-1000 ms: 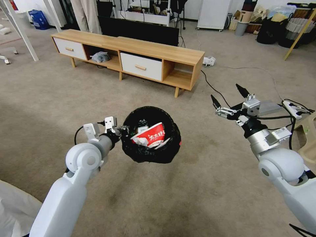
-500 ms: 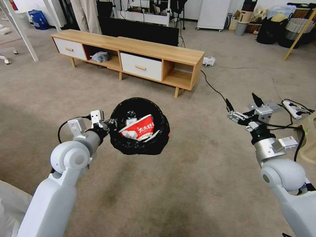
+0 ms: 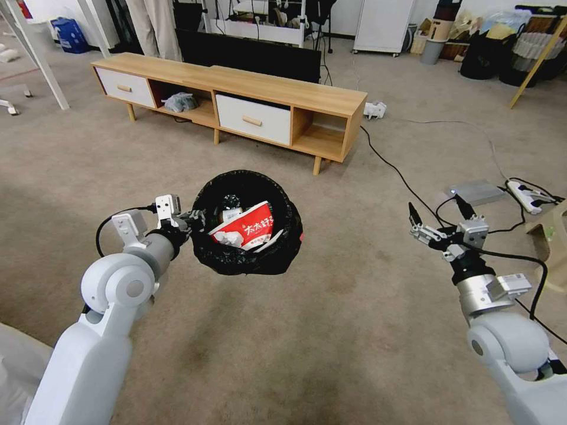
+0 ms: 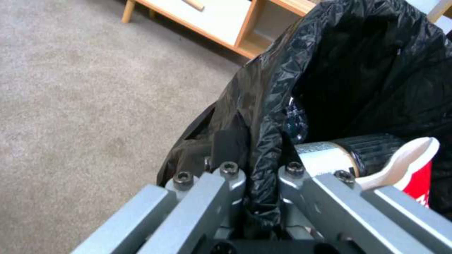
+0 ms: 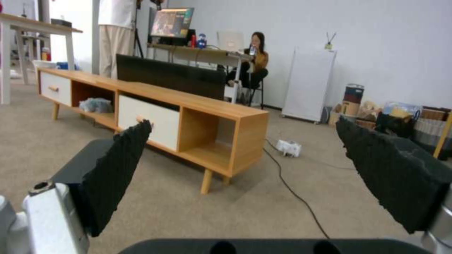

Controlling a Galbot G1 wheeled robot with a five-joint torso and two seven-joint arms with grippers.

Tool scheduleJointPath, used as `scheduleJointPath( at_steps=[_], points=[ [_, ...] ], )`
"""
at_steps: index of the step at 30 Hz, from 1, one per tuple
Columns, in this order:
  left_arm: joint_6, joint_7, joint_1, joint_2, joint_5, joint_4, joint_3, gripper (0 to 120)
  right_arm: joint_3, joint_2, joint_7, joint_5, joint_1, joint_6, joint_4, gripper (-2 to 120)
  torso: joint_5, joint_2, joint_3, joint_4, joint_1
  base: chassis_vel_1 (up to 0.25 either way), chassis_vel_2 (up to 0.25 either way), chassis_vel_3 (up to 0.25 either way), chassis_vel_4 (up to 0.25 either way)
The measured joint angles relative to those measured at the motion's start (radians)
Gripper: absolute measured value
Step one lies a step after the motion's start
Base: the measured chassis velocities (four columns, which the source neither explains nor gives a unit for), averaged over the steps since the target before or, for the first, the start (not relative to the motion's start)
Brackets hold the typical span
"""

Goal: Pick up the trash bin and place the garbage on the floor into it.

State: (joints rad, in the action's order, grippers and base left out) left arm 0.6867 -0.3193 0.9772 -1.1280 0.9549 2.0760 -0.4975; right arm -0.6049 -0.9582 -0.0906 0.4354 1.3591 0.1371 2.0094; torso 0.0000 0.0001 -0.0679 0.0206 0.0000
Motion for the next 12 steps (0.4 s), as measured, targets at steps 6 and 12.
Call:
scheduleJointPath(
  at_steps=[6,12],
  points=[
    [0.0,-0.001,0.002,0.001,0.001,0.001,-0.001,1,0.012,-0.011,0.003,-0.018,0.004,0.01,-0.015,100,0.0,0.0,0.0,0.0,0.0,0.0,0.0,0.0,0.0],
    [0.0,-0.002,0.001,-0.004,0.001,0.001,0.005,1,0.017,-0.02,0.006,-0.024,0.006,0.015,-0.02,100,-0.0001,0.0,0.0,0.0,0.0,0.0,0.0,0.0,0.0]
  ],
)
